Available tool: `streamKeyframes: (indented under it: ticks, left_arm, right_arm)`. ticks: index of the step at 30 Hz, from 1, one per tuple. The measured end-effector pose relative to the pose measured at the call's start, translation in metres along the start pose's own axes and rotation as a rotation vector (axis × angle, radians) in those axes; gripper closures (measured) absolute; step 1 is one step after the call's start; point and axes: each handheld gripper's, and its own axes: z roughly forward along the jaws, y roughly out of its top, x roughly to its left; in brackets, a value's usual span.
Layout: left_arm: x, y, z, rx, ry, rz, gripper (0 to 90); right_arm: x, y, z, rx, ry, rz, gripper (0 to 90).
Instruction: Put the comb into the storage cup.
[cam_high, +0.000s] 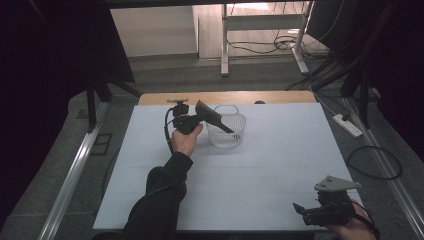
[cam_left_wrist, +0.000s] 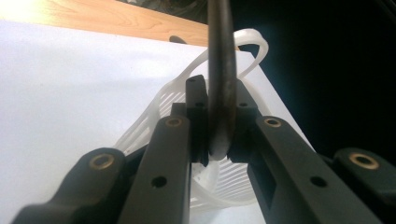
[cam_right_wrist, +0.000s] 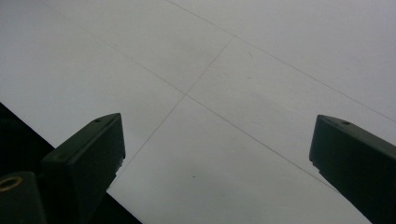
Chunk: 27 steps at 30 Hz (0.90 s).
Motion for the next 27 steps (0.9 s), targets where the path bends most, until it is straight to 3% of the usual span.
streamKeyframes:
  ticks: [19,27]
  left_arm:
    - [0.010,-0.004,-0.010,-0.011,0.064,-0.001,72.7]
    - [0.011,-0.002,-0.010,0.003,0.080,0.020,61.5]
  right_arm:
    - [0.000,0.000,0.000,0.002,-0.001,0.000,4.2]
    - [0.000,0.000,0.000,0.003,-0.001,0.004,4.2]
